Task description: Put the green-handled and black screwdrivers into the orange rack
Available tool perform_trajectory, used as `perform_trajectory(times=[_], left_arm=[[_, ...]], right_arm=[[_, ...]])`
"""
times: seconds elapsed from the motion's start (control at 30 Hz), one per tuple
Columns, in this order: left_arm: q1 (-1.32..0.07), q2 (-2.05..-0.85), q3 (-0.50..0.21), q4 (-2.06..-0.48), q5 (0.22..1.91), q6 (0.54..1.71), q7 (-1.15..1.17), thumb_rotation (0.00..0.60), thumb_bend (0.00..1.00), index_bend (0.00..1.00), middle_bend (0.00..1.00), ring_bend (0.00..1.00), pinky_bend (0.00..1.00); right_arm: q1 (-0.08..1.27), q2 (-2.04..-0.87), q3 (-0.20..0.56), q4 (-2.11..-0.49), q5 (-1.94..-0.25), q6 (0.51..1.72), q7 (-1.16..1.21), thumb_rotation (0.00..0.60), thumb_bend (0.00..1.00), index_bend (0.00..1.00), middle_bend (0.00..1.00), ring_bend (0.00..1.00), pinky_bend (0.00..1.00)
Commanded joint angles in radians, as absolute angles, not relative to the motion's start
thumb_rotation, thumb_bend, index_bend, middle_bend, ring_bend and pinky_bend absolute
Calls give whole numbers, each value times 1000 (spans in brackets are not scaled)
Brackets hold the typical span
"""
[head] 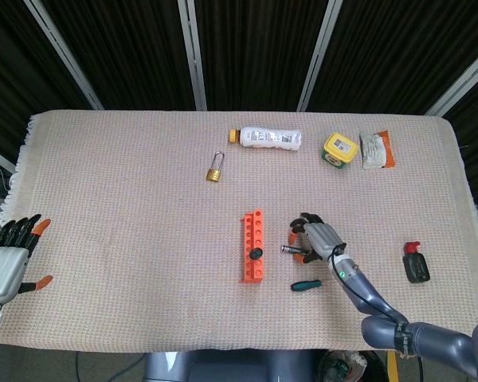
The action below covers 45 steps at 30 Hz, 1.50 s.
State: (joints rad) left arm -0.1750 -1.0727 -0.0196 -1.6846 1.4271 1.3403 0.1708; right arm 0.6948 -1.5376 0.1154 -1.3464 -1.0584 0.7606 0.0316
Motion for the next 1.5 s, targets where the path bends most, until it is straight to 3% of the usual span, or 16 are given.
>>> perform_trajectory(times=[0.03, 0.17, 0.37, 0.53, 1.0, 1.17, 1.33, 1.5], left_arm=[[-175, -1072, -20, -1685, 1427, 1341, 171, 600, 89, 74, 0, 0, 0], [-175, -1071, -20, -1687, 1430, 1342, 171, 600, 88, 74, 0, 0, 0], [-171, -1065, -20, -1689, 1433, 1350, 162, 600, 90, 75, 0, 0, 0], [-171, -1065, -19, -1690, 1438, 1352, 160, 600, 89, 74, 0, 0, 0], [-168, -1059, -20, -1699, 1440, 1359, 165, 599, 88, 74, 0, 0, 0], [-168, -1057, -19, -1705, 1441, 1359, 172, 600, 87, 74, 0, 0, 0], [-169, -1057, -19, -1710, 1444, 1359, 176, 600, 88, 74, 0, 0, 0], [-169, -1054, -19, -1715, 1445, 1361, 180, 600, 89, 74, 0, 0, 0]], right_arm=[[690, -1542, 114, -1344, -1065, 764, 34, 600, 255, 467, 150, 0, 0], [685, -1551, 110, -1335, -1076, 767, 31, 600, 266, 470, 150, 0, 0], [679, -1560, 117, -1316, -1080, 766, 38, 600, 394, 533, 157, 0, 0], [679, -1556, 118, -1307, -1100, 764, 38, 600, 435, 549, 164, 0, 0], [720, -1480, 101, -1267, -1227, 741, 3, 600, 435, 550, 165, 0, 0], [720, -1488, 98, -1217, -1252, 762, -11, 600, 433, 509, 165, 0, 0], [715, -1515, 85, -1160, -1258, 772, -41, 600, 359, 423, 160, 0, 0], [702, -1561, 70, -1089, -1276, 802, -75, 600, 295, 417, 158, 0, 0]])
